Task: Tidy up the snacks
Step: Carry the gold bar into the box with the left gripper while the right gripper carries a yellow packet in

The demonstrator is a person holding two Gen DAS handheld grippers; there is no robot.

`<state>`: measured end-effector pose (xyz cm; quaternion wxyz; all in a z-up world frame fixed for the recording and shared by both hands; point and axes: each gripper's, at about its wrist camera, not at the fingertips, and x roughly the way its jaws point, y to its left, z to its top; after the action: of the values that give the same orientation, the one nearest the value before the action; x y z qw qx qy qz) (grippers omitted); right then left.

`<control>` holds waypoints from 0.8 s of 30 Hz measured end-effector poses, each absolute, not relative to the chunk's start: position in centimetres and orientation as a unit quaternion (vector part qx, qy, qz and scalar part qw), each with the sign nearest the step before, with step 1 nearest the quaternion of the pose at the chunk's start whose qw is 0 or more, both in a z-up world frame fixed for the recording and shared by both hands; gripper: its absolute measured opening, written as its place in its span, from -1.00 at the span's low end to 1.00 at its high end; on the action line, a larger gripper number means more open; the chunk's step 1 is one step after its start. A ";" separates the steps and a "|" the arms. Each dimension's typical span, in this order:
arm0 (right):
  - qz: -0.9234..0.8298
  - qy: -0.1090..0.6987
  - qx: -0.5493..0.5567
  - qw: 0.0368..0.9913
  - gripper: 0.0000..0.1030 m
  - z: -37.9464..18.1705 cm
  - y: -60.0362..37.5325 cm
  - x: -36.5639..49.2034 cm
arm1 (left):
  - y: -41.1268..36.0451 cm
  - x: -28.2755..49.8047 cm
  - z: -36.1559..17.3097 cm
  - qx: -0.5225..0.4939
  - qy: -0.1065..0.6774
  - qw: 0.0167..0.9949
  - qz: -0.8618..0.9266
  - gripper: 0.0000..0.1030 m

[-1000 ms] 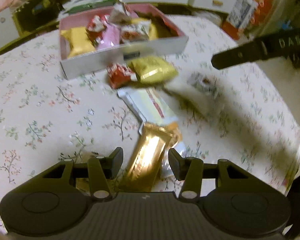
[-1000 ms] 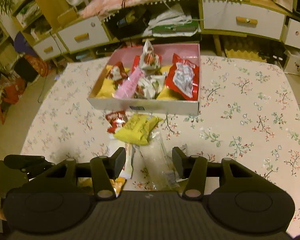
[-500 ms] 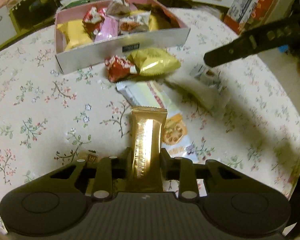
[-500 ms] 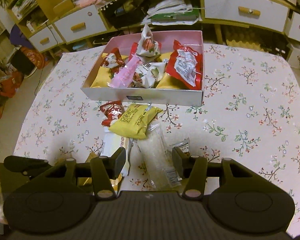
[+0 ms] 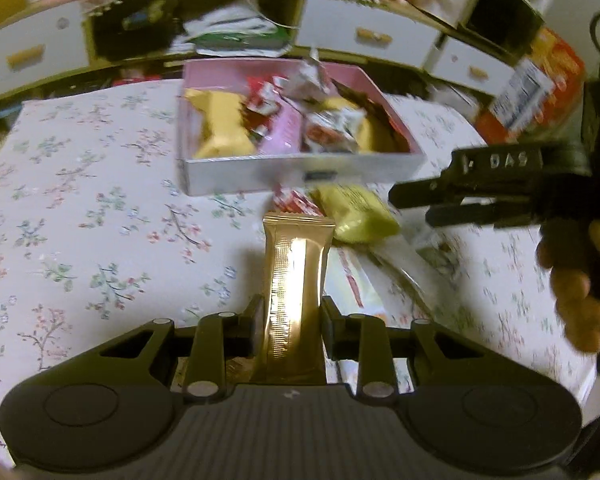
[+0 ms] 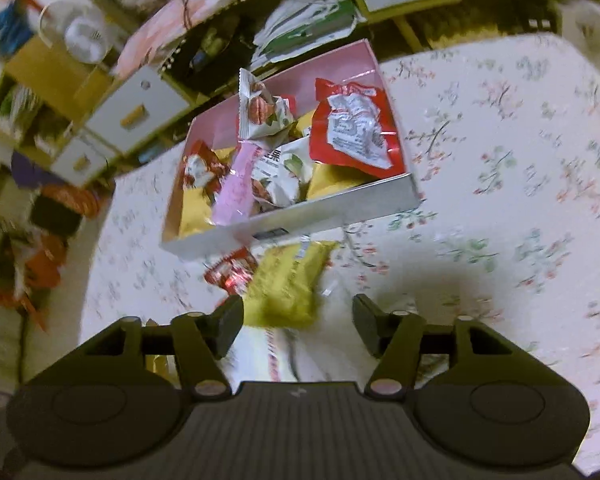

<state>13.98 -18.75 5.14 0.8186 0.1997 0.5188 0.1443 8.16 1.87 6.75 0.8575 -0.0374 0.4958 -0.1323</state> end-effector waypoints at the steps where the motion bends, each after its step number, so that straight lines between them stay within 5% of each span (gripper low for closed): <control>1: 0.145 0.519 0.201 0.818 0.13 4.9 -18.3 14.2 | 2.1 8.3 6.8 -0.041 0.495 0.859 -0.126 -0.35; 12: 0.113 0.513 0.152 0.837 0.26 3.8 -14.4 15.8 | 3.2 9.0 7.1 -0.064 0.485 0.866 -0.103 -0.35; 17: 0.121 0.527 0.133 0.831 -0.31 2.7 -13.5 16.2 | 3.7 9.3 7.1 -0.071 0.485 0.866 -0.097 -0.35; 24: 0.121 0.525 0.127 0.833 -0.43 4.5 -13.8 15.4 | 4.0 9.3 7.7 -0.080 0.478 0.870 -0.097 -0.35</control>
<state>15.43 -13.82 4.46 0.8326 0.1267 0.5253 0.1214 9.26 3.96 7.70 0.8695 -0.0803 0.4776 -0.0970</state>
